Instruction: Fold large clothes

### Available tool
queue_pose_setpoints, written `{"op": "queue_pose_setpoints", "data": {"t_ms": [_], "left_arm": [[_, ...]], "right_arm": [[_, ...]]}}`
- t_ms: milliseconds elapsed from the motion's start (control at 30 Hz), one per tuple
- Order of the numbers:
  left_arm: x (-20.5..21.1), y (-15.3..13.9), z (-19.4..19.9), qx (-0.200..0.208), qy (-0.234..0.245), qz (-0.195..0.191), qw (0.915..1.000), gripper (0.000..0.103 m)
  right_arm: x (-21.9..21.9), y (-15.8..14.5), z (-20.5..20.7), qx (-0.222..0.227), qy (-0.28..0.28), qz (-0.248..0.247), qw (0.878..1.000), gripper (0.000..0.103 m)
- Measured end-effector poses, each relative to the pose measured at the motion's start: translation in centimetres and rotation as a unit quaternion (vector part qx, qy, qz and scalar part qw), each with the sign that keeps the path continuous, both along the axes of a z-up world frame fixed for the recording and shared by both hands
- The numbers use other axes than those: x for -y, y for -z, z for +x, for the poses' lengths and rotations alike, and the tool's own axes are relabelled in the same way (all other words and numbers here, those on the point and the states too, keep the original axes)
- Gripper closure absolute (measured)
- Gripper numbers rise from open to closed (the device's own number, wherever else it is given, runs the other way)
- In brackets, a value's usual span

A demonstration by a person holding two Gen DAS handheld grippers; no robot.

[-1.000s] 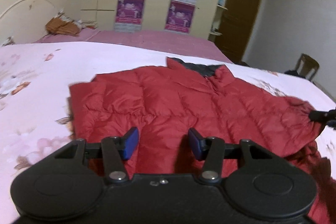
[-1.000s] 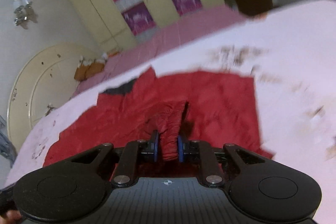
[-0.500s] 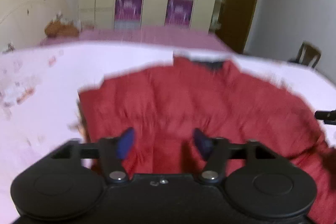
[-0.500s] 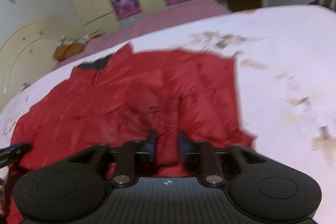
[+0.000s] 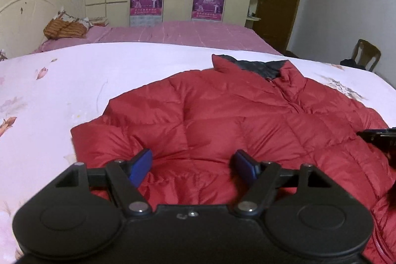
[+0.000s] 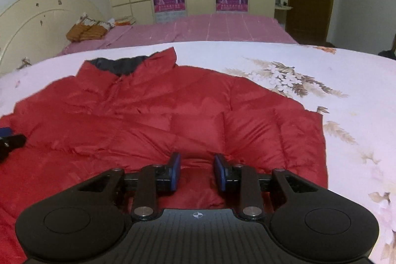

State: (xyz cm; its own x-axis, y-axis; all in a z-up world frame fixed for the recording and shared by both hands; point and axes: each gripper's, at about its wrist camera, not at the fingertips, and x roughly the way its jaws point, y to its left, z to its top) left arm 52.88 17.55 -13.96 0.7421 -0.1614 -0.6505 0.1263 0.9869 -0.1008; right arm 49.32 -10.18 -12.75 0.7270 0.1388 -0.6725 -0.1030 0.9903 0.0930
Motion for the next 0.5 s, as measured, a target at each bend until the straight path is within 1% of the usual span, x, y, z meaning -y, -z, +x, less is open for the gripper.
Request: {"op": "queue_pose_setpoints", "data": {"t_ms": [33,67,133,167,200,300,333,400,467,500], "left_arm": [[0.0,-0.5,-0.3,-0.001,-0.003,0.004,1.0,0.032],[0.1,-1.1,-0.8,0.007,-0.007,0.008,0.9999,0.032],[0.5,-2.5,-2.2,0.031,-0.001,-0.011,0.9995,0.029],[1.4,-3.0,-3.0,0.039,0.013,-0.023,0.9989,0.027],[2.3,-3.2,-3.3,0.044,0.026,-0.023,0.9984,0.028],[5.9,-3.1,-4.6,0.054,0.071,-0.013,0.996,0.028],[7.0,-2.7,-5.0,0.053,0.08,-0.004,0.9954,0.028],[7.6,-1.7,-5.2,0.045,0.08,0.008,0.9957,0.028],[6.8,-0.7,-5.3,0.039,0.066,0.019,0.9969,0.027],[6.0,-0.4,-5.5,0.04,0.058,0.025,0.9972,0.027]], "right_arm": [[-0.1,-0.2,-0.2,0.002,0.001,-0.006,1.0,0.073],[-0.1,-0.7,-0.4,0.006,0.006,-0.008,1.0,0.073],[0.0,-2.5,-1.9,0.042,0.022,0.005,0.999,0.072],[-0.2,-3.3,-2.6,0.051,0.016,0.022,0.998,0.066],[-0.6,-3.5,-3.0,0.051,0.006,0.033,0.998,0.06],[-3.5,-3.3,-3.6,0.04,-0.047,0.048,0.997,0.06],[-4.7,-3.0,-3.7,0.034,-0.066,0.046,0.996,0.06],[-6.3,-2.1,-3.9,0.028,-0.089,0.03,0.995,0.06],[-6.9,-1.1,-4.2,0.032,-0.107,-0.002,0.994,0.06],[-6.5,-0.8,-4.2,0.037,-0.103,-0.011,0.994,0.06]]}}
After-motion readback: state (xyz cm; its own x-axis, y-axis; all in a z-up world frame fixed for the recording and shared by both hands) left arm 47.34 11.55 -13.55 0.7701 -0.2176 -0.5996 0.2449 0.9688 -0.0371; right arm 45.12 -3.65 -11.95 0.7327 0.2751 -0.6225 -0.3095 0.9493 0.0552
